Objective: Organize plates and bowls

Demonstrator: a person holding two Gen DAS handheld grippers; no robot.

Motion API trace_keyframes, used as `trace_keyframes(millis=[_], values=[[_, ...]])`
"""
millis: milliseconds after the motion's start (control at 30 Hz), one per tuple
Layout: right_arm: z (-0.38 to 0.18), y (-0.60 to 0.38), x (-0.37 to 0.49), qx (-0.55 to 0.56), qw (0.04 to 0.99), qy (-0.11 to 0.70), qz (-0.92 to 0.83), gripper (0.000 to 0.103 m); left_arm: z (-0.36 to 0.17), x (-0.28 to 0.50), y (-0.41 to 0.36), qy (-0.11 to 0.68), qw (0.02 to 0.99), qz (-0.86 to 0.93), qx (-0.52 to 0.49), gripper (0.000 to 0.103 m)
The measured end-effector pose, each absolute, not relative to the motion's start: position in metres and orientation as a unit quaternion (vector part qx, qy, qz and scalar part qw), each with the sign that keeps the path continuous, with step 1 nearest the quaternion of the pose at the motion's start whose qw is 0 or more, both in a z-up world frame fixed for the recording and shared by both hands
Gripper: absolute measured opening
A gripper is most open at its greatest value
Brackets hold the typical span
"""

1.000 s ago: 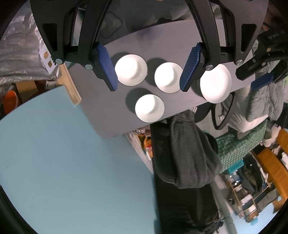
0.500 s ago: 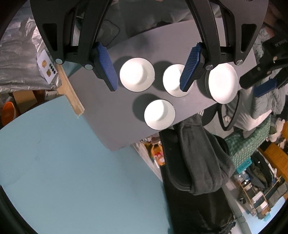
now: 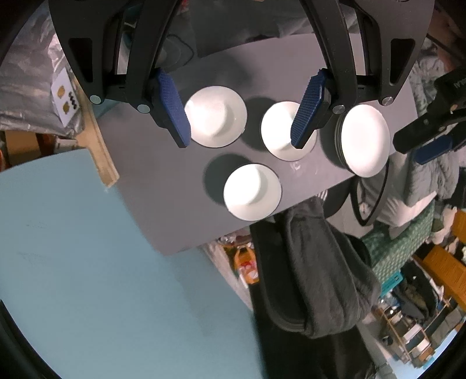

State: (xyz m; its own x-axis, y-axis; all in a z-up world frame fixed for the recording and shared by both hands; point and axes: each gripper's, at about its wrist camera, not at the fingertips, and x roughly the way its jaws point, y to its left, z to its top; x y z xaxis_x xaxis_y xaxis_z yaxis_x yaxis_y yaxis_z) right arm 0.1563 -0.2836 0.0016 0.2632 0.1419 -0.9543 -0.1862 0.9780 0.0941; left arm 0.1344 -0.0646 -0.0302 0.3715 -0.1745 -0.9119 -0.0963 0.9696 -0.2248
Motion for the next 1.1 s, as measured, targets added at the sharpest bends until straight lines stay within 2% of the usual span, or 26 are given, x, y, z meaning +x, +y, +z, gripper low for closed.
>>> trace_keyframes(millis=[333, 967, 1100], values=[[-0.036, -0.279, 0.177, -0.018, 0.767, 0.628, 0.131, 0.07, -0.061, 0.143, -0.06, 0.584, 0.802, 0.002, -0.13, 0.078], [-0.148, -0.248, 0.194, -0.077, 0.692, 0.686, 0.212, 0.07, -0.19, 0.139, -0.04, 0.651, 0.723, 0.044, -0.227, 0.078], [-0.163, -0.24, 0.192, -0.086, 0.678, 0.692, 0.232, 0.066, -0.208, 0.137, -0.042, 0.655, 0.719, 0.046, -0.229, 0.078]])
